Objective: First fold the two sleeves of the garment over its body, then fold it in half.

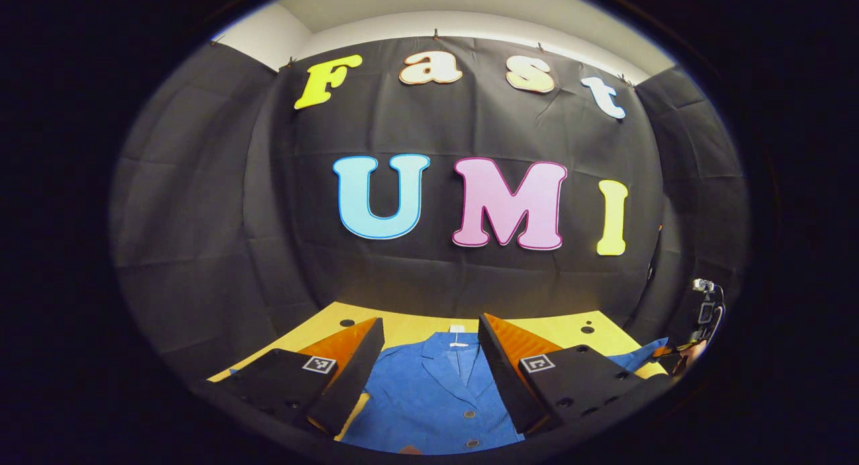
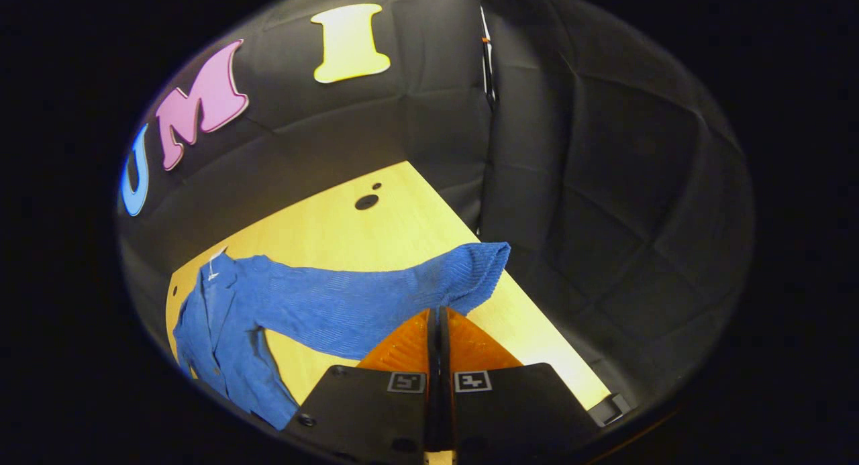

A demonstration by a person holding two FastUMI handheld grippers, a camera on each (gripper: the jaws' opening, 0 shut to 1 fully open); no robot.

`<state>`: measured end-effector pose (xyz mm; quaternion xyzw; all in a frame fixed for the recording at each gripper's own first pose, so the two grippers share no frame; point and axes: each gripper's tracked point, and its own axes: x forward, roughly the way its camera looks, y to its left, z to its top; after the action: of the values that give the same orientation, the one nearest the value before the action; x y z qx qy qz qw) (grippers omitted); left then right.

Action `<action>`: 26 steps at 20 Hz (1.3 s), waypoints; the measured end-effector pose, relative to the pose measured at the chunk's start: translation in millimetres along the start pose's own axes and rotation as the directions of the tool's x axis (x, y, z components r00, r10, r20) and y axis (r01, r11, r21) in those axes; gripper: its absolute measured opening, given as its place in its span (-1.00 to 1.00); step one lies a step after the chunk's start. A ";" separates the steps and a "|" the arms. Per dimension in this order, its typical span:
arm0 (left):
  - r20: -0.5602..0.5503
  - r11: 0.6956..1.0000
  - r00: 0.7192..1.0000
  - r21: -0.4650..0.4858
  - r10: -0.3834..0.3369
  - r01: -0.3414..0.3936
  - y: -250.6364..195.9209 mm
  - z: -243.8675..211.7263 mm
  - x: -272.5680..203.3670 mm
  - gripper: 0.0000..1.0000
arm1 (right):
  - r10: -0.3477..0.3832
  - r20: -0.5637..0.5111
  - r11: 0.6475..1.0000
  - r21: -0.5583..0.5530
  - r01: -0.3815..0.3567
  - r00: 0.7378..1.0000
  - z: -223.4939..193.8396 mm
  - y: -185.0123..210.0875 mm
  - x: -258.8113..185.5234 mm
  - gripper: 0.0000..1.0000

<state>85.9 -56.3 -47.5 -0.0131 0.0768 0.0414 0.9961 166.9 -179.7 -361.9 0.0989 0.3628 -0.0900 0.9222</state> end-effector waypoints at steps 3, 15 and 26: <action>0.001 1.000 1.000 -0.023 -0.012 0.012 8.8 -1.5 2.2 0.64 | 0.033 0.058 0.996 -0.089 -0.028 0.998 15.0 33.1 -29.0 -0.97; 0.017 0.999 1.000 -0.053 0.008 -0.007 90.7 -21.8 -27.9 0.63 | 0.271 0.137 0.923 -0.319 -0.217 0.953 41.0 242.5 -103.2 -0.96; -0.059 0.975 0.978 -0.078 0.202 -0.206 219.5 -56.2 -66.7 0.63 | 0.417 -0.106 0.768 -0.491 -0.412 0.903 -46.9 475.1 -53.6 -0.96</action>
<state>-6.8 155.1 -97.1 -0.0479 0.1013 0.1464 0.9829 210.6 295.1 -303.1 -0.0674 0.3383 0.2125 0.9143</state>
